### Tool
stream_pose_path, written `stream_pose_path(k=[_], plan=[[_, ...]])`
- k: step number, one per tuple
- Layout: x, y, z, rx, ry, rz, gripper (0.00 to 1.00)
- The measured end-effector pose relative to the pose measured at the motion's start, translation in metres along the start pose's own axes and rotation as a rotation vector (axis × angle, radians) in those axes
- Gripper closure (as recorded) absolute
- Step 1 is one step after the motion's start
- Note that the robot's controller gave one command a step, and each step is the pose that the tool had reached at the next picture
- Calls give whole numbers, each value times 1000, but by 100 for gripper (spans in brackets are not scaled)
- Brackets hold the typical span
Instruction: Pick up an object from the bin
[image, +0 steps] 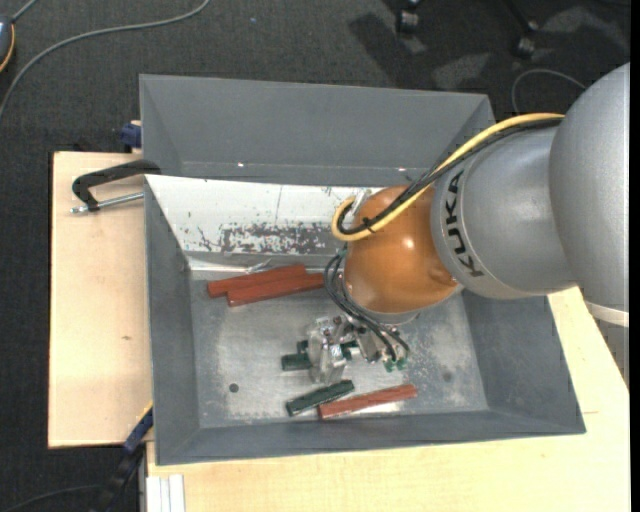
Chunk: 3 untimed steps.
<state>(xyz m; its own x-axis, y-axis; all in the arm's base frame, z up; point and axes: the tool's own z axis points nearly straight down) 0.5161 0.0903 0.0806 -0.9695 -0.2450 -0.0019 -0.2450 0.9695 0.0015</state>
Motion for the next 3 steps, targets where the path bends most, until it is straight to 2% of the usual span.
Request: stream_pose_path(k=[1, 2, 3], plan=[[0, 0, 0, 0, -1, 0, 0], [0, 0, 0, 0, 1, 0, 100], [0, 0, 0, 0, -2, 1, 0]])
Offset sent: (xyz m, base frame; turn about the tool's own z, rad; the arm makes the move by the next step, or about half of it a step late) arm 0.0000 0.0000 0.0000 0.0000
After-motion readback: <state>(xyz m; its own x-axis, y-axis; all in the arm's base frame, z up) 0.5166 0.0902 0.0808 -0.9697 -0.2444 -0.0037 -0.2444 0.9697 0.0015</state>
